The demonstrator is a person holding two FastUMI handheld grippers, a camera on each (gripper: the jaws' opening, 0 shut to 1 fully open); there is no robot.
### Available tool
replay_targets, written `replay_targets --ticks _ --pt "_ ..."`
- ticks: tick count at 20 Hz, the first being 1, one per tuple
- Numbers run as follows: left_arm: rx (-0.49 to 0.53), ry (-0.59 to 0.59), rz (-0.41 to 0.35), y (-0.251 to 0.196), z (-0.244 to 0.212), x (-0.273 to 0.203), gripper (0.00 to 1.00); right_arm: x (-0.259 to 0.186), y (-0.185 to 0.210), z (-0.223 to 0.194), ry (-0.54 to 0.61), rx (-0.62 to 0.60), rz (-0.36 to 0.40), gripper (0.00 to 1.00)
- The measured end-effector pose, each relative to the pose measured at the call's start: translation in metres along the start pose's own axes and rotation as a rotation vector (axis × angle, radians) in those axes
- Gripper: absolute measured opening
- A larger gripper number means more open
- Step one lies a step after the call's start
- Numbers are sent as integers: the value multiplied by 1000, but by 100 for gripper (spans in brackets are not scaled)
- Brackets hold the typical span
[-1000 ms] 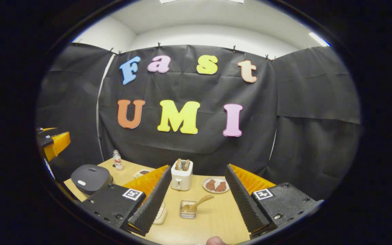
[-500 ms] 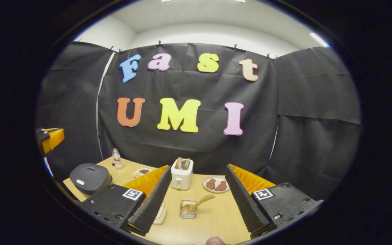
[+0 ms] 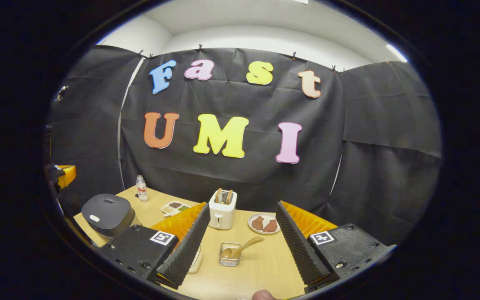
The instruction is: Close the left gripper, press the button to open the rice cooker; take a wooden spoon from the chopstick holder with the right hand, scoop a spoonful of rice and pour it into the rice cooker, then put the wooden spoon back into the chopstick holder.
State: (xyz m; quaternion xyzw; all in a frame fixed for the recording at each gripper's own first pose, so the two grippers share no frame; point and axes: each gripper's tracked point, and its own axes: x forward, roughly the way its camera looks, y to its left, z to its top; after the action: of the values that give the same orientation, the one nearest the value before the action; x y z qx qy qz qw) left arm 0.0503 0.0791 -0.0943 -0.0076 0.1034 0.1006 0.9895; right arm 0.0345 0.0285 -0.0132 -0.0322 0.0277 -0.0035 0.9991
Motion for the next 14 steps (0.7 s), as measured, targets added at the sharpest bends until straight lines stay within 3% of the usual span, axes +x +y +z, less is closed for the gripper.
replay_targets --ticks 8,14 --pt "1 229 52 23 -114 40 0 6 23 -19 47 -45 14 100" --pt "12 312 54 25 -151 53 0 8 26 -27 73 -59 12 100"
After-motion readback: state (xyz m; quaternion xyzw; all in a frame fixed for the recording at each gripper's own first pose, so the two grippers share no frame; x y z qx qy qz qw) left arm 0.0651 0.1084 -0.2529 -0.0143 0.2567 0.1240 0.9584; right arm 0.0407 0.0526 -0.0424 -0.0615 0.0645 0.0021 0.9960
